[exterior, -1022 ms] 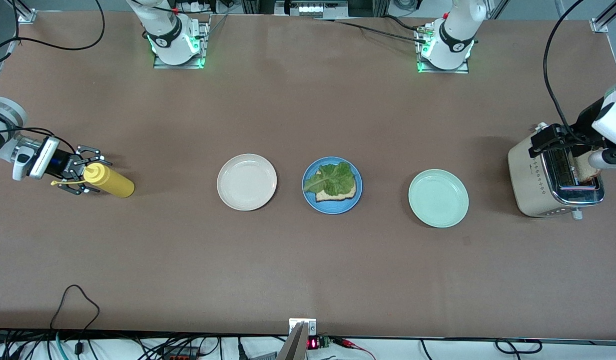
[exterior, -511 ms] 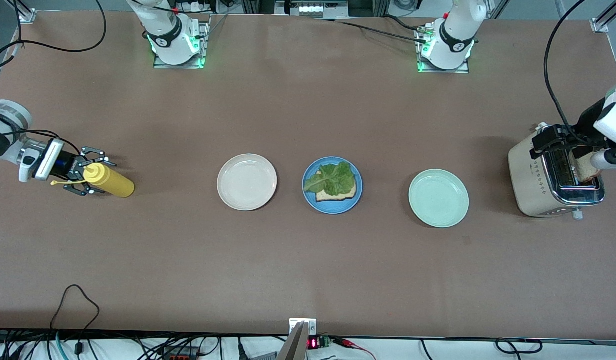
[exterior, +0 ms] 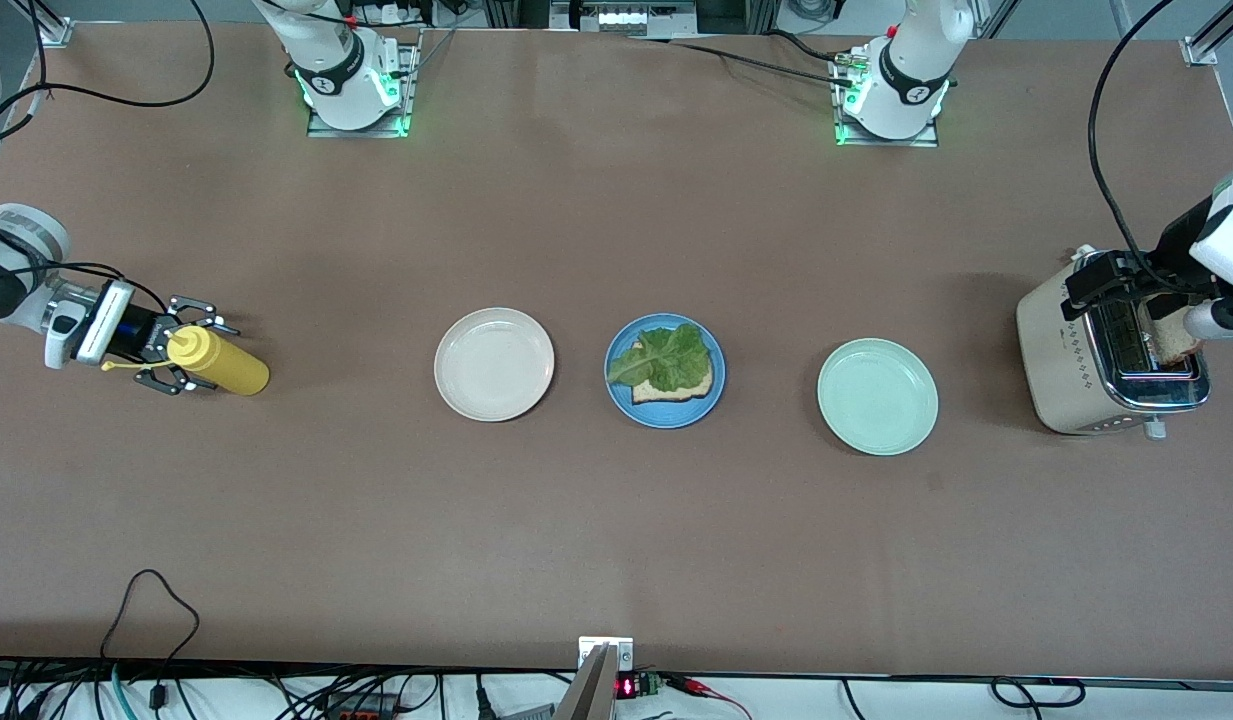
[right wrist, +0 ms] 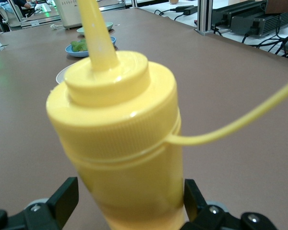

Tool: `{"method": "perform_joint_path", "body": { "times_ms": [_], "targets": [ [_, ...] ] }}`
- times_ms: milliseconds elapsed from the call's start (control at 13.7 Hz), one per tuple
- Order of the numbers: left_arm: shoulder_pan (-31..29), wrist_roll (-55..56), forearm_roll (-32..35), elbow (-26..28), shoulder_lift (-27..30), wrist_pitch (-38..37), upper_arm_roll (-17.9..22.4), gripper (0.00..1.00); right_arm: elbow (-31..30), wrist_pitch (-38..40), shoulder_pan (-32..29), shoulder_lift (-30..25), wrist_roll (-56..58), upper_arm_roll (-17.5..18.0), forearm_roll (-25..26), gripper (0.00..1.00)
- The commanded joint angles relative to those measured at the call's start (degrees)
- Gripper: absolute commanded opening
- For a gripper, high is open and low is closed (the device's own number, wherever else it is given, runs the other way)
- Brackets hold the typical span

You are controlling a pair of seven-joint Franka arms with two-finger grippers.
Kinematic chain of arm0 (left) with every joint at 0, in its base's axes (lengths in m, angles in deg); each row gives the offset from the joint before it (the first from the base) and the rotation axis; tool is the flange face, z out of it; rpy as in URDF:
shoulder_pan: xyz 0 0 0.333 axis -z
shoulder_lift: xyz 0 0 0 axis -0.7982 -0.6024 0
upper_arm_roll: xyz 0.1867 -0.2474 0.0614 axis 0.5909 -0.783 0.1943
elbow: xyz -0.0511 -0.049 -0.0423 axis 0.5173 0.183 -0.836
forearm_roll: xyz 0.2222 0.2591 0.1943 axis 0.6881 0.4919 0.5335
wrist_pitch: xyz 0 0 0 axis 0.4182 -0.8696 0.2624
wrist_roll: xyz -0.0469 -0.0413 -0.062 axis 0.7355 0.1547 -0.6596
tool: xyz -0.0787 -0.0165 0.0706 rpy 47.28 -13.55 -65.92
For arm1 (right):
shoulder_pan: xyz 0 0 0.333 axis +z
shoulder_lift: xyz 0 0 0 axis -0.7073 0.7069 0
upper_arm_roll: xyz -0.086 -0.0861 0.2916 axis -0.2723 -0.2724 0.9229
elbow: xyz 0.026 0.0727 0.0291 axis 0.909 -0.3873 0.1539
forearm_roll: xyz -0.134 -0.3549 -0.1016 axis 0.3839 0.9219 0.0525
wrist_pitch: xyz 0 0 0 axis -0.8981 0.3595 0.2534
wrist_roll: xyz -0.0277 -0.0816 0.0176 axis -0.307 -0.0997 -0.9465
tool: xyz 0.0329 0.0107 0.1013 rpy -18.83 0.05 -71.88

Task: Make sandwich in blue plate with both arms
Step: 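Grasp the yellow squeeze bottle with the right gripper and lift it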

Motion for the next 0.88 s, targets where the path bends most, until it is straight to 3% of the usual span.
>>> {"method": "perform_joint_path", "body": {
  "times_ms": [0, 219, 292, 584, 803],
  "targets": [
    [-0.2, -1.1, -1.3, -0.1, 0.4, 0.7, 0.2, 1.00, 1.0, 0.2, -0.8, 0.6, 0.5, 1.1, -0.9, 0.59],
    [-0.3, -1.1, -1.3, -0.1, 0.4, 0.7, 0.2, 1.00, 1.0, -0.3, -0.4, 0.6, -0.2, 1.1, -0.8, 0.12],
    [-0.3, -1.1, -1.3, 0.0, 0.3, 0.7, 0.2, 1.00, 1.0, -0.6, -0.4, 0.7, -0.4, 1.1, -0.8, 0.01],
    [-0.5, -1.1, -1.3, 0.0, 0.3, 0.7, 0.2, 1.00, 1.0, -2.1, 0.2, 0.0, -2.1, 1.2, -0.3, 0.00],
    [-0.5, -1.1, -1.4, 0.1, 0.3, 0.7, 0.2, 1.00, 1.0, -4.0, 1.0, -3.7, -6.3, 2.3, 1.0, 0.00]
  ]
}}
